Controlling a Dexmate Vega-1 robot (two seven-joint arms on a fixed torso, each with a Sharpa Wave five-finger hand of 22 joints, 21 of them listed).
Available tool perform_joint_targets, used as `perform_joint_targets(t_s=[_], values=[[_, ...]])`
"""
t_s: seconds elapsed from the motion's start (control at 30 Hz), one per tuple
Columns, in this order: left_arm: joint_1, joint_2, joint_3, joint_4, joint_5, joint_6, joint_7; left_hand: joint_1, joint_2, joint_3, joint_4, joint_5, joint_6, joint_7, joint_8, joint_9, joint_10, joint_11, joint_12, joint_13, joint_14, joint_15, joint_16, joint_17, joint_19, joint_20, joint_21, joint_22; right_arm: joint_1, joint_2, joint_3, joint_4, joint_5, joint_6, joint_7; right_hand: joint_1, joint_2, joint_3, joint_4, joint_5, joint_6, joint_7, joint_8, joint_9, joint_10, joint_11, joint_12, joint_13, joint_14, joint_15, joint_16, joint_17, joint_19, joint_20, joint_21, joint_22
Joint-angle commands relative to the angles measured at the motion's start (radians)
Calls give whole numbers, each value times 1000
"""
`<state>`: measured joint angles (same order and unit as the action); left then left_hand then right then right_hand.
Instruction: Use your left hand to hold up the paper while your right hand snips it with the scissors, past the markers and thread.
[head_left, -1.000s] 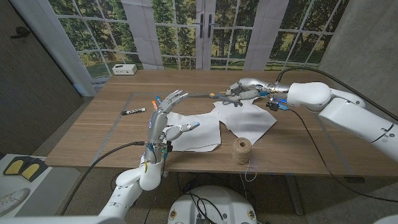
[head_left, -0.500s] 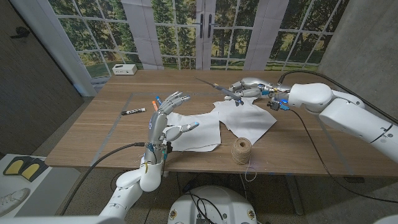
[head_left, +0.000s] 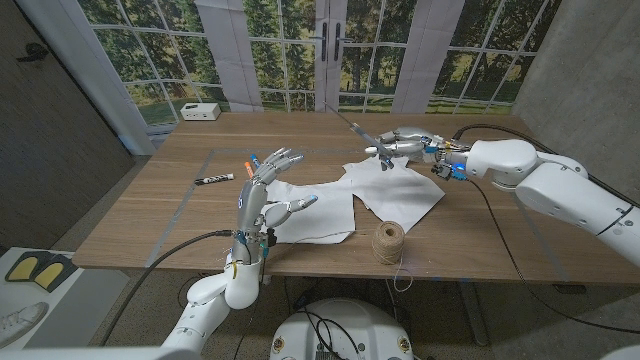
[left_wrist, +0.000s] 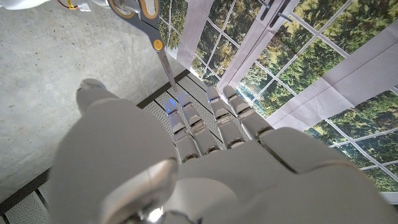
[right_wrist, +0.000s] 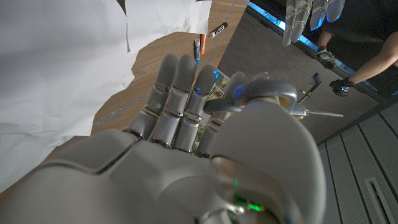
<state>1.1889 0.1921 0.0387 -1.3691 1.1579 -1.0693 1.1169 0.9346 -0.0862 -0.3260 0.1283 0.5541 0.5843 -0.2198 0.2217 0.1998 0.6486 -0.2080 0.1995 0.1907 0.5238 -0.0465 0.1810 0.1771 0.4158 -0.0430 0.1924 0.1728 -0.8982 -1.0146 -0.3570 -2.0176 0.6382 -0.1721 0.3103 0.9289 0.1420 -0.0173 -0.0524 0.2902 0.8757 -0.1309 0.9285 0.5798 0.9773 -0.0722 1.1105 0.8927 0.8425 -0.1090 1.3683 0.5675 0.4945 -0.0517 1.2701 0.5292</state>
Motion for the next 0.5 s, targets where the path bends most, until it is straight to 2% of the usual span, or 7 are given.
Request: perform_joint_targets(t_s=[0.03,0.1,0.3,0.5], values=[[1,-7,-15,9,0,-12,0,4,11,0,4,-5,20,-1,4,9,12,-1,2,2,13,-178,4,3,0,-161,-2,1,-67,36,49,26,172,-25,-62,-9,4,13,10,7,338,174,58,0,17,-36,6,-1,10,-101,17,1,-7,-66,23,2],[3,-4,-12,7,-2,-9,0,4,12,0,4,-7,20,-1,4,9,14,-2,2,2,15,-178,4,3,0,-161,-2,1,-69,39,49,31,189,-28,-62,-11,0,10,8,8,329,169,58,3,5,-40,20,25,7,-100,18,-4,-8,-70,32,2],[4,4,-3,4,-13,-1,0,7,14,0,4,-11,31,-1,7,10,19,-2,1,2,21,-178,4,3,0,-161,-2,1,-78,43,52,35,231,-45,-70,-7,-24,-5,-7,14,293,155,46,-2,-8,-38,15,15,0,-101,33,-6,-15,-74,51,-8],[4,-1,-4,6,-17,1,0,7,16,0,4,-12,34,-1,7,9,21,-2,1,2,23,-178,4,3,0,-161,-2,1,-95,42,66,20,282,-86,-116,-8,-41,-17,-15,21,270,154,38,-3,-11,-41,6,-5,-7,-102,37,-16,-12,-78,72,-6]])
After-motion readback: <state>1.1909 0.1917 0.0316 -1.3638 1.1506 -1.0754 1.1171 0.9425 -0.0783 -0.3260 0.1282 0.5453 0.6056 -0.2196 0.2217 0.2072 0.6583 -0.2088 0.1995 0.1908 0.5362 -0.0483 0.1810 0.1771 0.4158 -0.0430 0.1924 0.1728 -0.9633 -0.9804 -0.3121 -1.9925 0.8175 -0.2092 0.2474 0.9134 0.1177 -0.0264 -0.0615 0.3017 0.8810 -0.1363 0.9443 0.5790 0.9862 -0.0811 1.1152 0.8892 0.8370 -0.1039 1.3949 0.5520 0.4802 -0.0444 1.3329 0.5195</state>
